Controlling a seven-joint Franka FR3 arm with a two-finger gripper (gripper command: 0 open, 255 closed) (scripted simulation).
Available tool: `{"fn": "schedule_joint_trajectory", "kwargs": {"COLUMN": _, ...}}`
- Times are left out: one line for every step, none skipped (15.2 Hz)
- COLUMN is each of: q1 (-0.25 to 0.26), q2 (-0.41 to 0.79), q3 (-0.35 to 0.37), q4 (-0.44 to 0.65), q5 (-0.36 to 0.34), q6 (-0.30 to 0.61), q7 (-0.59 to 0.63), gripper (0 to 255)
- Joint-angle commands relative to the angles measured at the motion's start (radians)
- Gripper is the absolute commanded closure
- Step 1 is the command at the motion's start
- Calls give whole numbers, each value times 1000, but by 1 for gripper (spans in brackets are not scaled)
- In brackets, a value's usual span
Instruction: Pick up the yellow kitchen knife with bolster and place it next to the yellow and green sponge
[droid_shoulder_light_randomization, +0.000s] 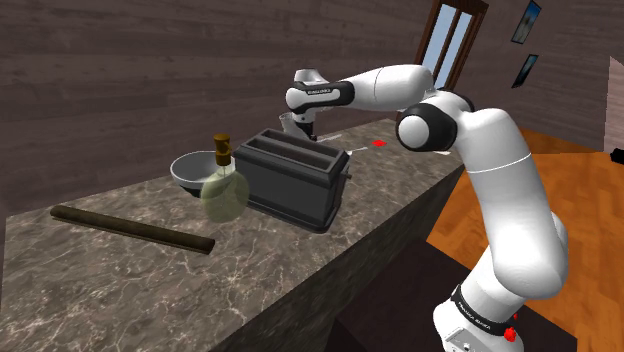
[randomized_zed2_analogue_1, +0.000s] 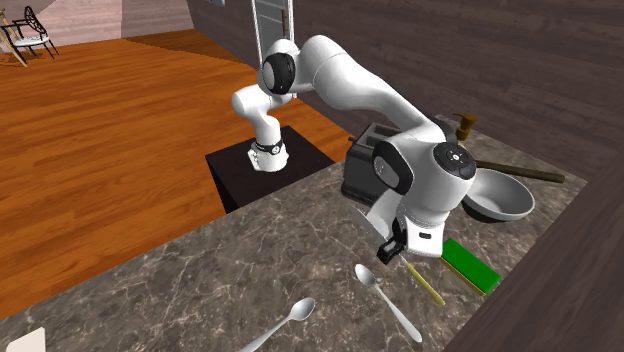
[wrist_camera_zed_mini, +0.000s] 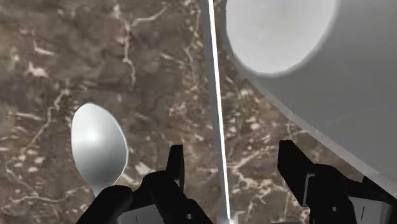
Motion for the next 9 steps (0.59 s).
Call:
{"fn": "schedule_joint_trajectory", "kwargs": {"q1": 2, "q2": 1, "q3": 2, "q4": 1, "q5": 1, "q6": -1, "q7": 1, "gripper": 0}}
{"fn": "schedule_joint_trajectory", "kwargs": {"q1": 2, "q2": 1, "q3": 2, "q4": 2, "q5": 1, "q6": -2, "q7": 1, "gripper": 0}}
{"fn": "schedule_joint_trajectory", "kwargs": {"q1": 2, "q2": 2, "q3": 2, "q4": 3, "q5": 1, "q6": -2, "q7": 1, "gripper": 0}}
{"fn": "schedule_joint_trajectory", "kwargs": {"q1": 0, "q2": -1, "q3": 1, "q4": -5, "q5": 1, "q6": 2, "q7": -2, "gripper": 0}}
{"fn": "schedule_joint_trajectory", "kwargs": {"q1": -2, "q2": -3, "q3": 0, "q4": 26, "q5": 0, "q6": -31, "q7": 0, "gripper": 0}}
{"fn": "schedule_joint_trajectory", "kwargs": {"q1": -4, "q2": -2, "q3": 0, "q4": 61, "q5": -1, "q6": -65, "q7": 1, "gripper": 0}}
{"fn": "schedule_joint_trajectory", "kwargs": {"q1": -7, "q2": 1, "q3": 0, "q4": 100, "q5": -1, "q6": -100, "q7": 3, "gripper": 0}}
{"fn": "schedule_joint_trajectory", "kwargs": {"q1": -9, "q2": 5, "q3": 0, "q4": 134, "q5": -2, "q6": -129, "q7": 4, "gripper": 0}}
{"fn": "schedule_joint_trajectory", "kwargs": {"q1": -9, "q2": 5, "q3": 0, "q4": 134, "q5": -2, "q6": -129, "q7": 4, "gripper": 0}}
